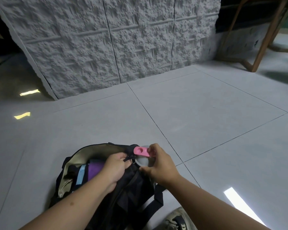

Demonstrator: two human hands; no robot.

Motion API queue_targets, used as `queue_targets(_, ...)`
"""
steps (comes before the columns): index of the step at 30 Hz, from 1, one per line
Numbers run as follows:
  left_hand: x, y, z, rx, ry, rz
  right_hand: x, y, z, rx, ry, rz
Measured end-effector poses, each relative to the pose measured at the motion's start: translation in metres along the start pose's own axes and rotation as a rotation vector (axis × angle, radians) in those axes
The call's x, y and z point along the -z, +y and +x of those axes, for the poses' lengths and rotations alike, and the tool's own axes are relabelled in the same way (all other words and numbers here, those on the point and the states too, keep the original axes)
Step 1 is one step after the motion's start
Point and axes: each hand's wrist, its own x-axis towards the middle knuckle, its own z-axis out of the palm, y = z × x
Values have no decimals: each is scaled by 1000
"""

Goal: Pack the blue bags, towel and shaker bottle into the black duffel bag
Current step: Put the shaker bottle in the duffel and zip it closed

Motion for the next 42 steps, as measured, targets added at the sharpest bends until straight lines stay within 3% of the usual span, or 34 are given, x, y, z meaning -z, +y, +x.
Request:
queue_targets(8,10,-8,-10,35,-8,-120,-1,-2,-1,9,-39,-13)
queue_targets(19,17,-3,-11,83,-25,-54,4,-9,8,26,-38,-27)
queue_targets(26,26,1,-23,87,-55,-72,5,-29,9,150,-49,-291)
queue_targets(31,49,-2,-38,55,-85,-52,-7,-75,-6,488,-135,-574)
queue_targets(34,72,-12,-47,14,-57,-19,-17,-99,-18,572,-191,-673)
queue_targets(38,109,-26,-55,16,21,-68,-45,-116,-33,558,-399,-616)
queue_targets(42,143,-41,-58,21,84,-187,-90,-135,-48,380,-567,-499)
